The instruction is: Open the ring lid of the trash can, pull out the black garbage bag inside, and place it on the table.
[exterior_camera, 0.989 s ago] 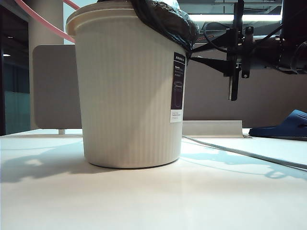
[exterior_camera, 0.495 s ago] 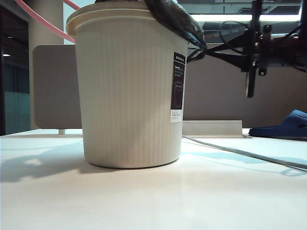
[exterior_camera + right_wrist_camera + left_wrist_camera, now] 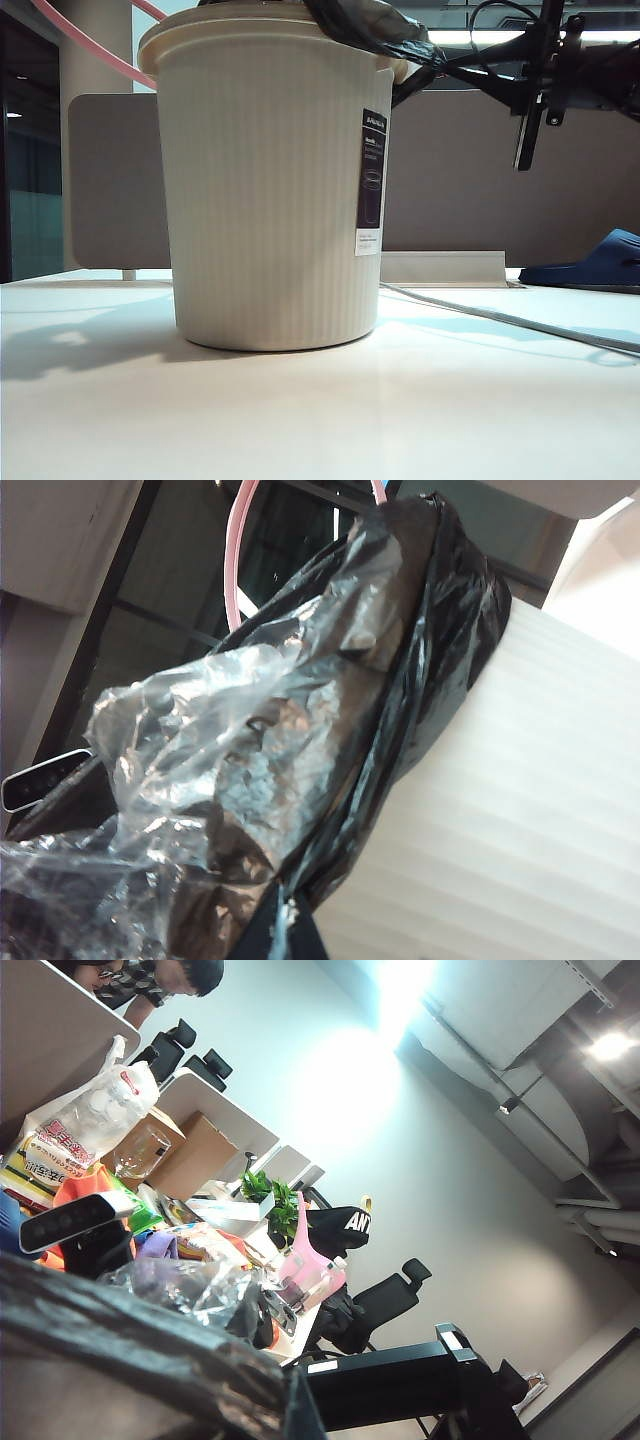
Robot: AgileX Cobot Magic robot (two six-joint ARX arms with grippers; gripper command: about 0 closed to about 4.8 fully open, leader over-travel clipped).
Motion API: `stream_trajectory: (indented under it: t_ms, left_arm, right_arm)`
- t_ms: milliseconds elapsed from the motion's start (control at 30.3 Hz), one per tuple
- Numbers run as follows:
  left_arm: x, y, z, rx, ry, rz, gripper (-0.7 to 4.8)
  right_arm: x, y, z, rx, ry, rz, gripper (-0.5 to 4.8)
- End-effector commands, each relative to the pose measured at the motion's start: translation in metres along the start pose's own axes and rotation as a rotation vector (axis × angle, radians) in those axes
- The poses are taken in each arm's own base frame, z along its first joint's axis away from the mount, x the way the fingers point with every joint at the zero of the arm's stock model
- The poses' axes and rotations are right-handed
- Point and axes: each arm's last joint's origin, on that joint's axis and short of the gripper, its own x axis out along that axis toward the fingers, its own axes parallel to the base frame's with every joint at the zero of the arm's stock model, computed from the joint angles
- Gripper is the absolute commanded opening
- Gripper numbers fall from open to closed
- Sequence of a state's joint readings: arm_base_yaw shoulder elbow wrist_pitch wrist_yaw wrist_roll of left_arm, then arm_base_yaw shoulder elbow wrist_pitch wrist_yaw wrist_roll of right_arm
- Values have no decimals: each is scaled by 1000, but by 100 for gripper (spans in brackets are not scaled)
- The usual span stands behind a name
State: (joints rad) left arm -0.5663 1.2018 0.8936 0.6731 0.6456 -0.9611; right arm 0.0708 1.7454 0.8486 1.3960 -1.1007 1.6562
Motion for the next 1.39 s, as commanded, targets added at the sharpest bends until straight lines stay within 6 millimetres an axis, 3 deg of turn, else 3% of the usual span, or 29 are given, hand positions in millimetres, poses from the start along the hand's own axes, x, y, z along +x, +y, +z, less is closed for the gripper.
stream_trajectory:
  t_ms: [33, 528, 693, 792, 857, 989, 1022, 1088, 1385]
  left_arm:
    - [0, -3, 2, 18, 0, -23, -6]
    - [0, -6, 4, 56, -17, -42, -6]
    - [0, -7, 5, 68, -40, -45, -6]
    - [0, -7, 5, 69, -37, -48, -6]
    - [0, -7, 5, 68, -31, -52, -6]
    - [0, -8, 5, 69, -25, -56, -6]
    - [0, -8, 5, 70, -26, -57, -6]
    - [0, -8, 5, 75, -30, -63, -6]
    - [0, -7, 5, 70, -24, -56, -6]
  right_arm:
    - [2, 15, 4, -42, -5, 30, -1]
    - [24, 107, 29, -268, 69, 174, -1]
    - [40, 116, 22, -307, 142, 204, 1]
    - [32, 121, 30, -357, 128, 191, 166]
    - [17, 128, 41, -407, 115, 161, 217]
    - [-12, 133, 59, -431, 67, 89, 235]
    - [-15, 131, 61, -408, 66, 71, 274]
    - [-14, 126, 63, -360, 69, 49, 465]
    - [-3, 88, 67, -248, 83, -84, 479]
